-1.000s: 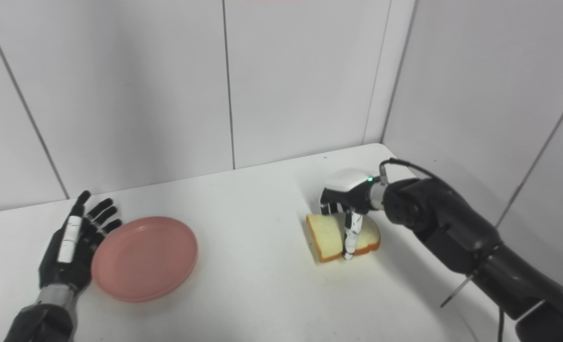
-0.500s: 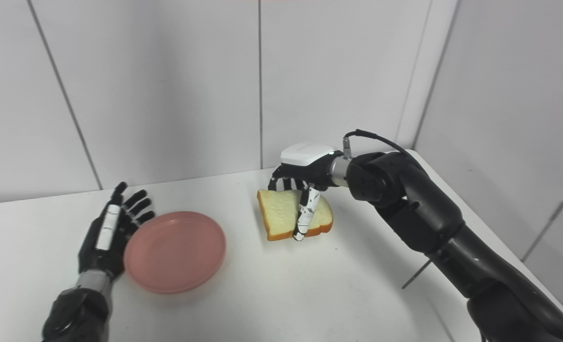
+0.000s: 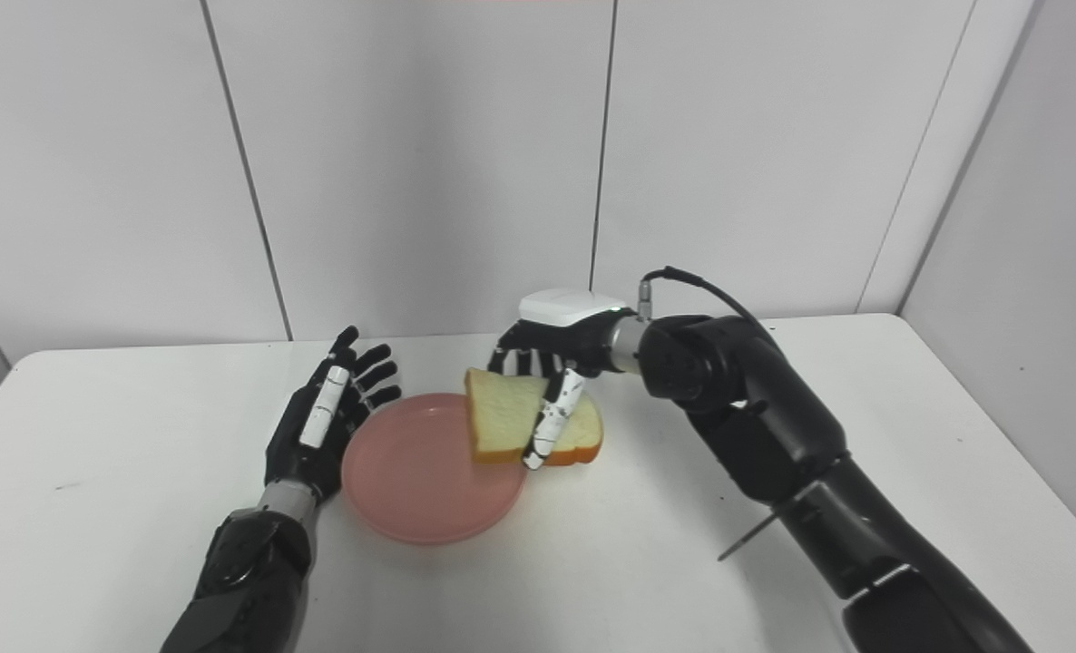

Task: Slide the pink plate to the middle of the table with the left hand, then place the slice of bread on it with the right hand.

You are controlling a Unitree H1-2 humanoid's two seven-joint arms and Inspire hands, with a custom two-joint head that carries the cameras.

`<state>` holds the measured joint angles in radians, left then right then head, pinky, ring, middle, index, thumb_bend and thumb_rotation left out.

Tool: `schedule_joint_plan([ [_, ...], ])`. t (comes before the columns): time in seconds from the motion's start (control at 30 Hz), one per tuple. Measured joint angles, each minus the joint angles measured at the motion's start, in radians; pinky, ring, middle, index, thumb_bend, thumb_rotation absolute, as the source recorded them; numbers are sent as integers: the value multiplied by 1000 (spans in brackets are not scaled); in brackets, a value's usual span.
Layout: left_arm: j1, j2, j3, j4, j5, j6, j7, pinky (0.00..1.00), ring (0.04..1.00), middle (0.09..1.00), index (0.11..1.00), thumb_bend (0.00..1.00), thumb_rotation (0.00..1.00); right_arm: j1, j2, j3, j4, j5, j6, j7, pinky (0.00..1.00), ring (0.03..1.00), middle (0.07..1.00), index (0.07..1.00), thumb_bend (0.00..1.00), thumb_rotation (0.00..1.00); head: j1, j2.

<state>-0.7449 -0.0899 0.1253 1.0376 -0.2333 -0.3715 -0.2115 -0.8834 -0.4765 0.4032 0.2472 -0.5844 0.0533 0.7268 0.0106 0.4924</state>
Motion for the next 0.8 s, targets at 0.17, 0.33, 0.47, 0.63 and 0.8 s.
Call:
schedule_joint_plan([
  [0.17,1,0,2,2,0,-2,5,691,791,788,933,771,636,-40,42,5,36,-4,0,-7,351,425,515,665,818,279,22,-3],
  [0.33,1,-1,2,1,0,-4,12,689,783,779,926,772,638,-57,93,30,59,-17,0,-26,342,420,522,675,812,273,31,-3],
  [0.47,5,-1,0,-8,1,-3,17,687,771,758,916,783,639,-61,121,54,113,-23,-18,-39,305,385,494,663,806,258,38,-3],
  [0.63,8,-1,-2,-15,12,-3,20,681,765,762,916,803,643,-64,146,73,173,-25,-50,-66,303,382,477,650,791,249,49,0],
  [0.8,16,-3,-2,-32,16,3,20,678,765,766,917,806,637,-71,172,88,230,-45,-58,-105,384,406,490,661,803,274,54,2],
])
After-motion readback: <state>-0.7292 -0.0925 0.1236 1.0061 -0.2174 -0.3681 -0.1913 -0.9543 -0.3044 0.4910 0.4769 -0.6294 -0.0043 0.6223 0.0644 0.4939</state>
